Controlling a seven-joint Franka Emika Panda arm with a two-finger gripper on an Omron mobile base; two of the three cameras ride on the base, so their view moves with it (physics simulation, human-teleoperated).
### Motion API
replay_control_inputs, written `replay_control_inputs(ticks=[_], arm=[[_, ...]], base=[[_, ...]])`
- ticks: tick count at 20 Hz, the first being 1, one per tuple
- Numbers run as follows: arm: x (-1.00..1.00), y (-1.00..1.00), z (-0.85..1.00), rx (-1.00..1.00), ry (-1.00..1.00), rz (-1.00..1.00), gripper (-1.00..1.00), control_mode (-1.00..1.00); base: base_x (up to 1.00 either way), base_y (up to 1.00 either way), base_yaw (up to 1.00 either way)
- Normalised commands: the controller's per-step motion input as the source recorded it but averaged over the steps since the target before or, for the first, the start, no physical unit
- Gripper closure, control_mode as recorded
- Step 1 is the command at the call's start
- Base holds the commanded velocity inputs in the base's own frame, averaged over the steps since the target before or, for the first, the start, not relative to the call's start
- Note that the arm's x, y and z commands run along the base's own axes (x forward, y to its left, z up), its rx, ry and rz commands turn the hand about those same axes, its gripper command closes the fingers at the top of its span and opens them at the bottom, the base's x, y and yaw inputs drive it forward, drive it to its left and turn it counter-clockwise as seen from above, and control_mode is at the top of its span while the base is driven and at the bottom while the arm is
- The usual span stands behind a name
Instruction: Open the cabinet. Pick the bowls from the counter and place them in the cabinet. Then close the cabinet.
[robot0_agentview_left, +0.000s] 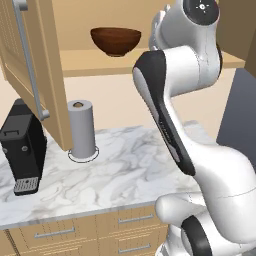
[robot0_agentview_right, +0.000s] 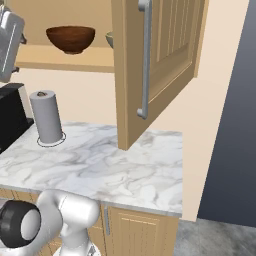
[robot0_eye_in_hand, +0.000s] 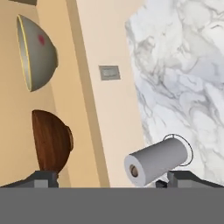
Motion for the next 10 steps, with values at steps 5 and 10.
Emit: replay_control_inputs(ticks=[5,10], arm=[[-1.00,-0.23,-0.08,0.01,-0.14,0.00,-1.00,-1.00],[-1.00,-0.14,0.12,0.00,-0.03,0.04,-1.00,-1.00]], base=[[0.00,0.00,0.00],[0.00,0.00,0.00]])
